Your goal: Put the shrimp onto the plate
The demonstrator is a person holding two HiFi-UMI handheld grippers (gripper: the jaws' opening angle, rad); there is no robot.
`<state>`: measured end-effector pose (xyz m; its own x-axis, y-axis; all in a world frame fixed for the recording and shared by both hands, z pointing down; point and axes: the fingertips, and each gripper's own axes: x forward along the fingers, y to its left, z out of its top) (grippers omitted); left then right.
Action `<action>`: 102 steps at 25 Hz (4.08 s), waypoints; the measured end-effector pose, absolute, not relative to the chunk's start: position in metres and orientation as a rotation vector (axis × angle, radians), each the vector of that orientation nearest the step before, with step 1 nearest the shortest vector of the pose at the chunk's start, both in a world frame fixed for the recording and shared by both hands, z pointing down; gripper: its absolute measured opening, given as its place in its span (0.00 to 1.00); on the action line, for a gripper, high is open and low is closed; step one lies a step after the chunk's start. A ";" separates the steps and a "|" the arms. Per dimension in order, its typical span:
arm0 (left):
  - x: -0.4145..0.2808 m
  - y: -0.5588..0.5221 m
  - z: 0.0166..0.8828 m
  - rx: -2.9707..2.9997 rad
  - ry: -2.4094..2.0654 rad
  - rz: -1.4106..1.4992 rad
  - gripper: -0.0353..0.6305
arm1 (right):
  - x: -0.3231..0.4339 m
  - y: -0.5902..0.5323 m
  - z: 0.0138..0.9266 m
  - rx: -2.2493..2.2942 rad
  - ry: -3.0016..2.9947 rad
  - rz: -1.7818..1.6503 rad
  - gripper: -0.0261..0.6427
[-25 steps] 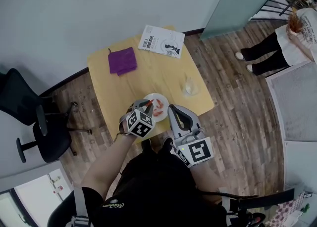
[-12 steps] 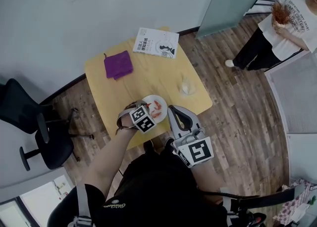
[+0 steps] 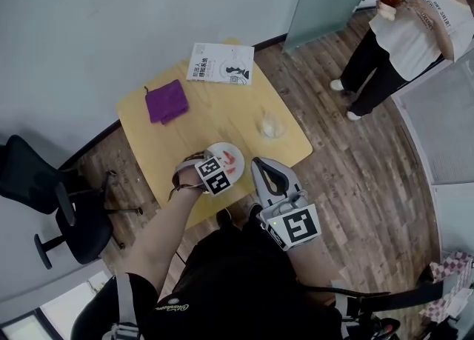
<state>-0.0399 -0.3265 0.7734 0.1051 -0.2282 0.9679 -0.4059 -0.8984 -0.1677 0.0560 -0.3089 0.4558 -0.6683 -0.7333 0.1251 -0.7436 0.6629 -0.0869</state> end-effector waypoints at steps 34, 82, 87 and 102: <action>-0.035 -0.323 0.778 2.214 -0.657 1.845 0.25 | 0.060 -0.302 0.458 1.247 -2.788 0.200 0.04; -0.044 -0.291 0.405 2.597 -1.623 0.167 0.06 | 0.029 -0.279 0.391 1.104 -2.929 0.068 0.04; -0.043 -0.288 0.402 2.620 -1.620 0.165 0.06 | 0.026 -0.277 0.388 1.099 -2.942 0.073 0.04; -0.042 -0.293 0.404 2.620 -1.590 0.165 0.06 | 0.025 -0.284 0.393 1.114 -2.926 0.116 0.04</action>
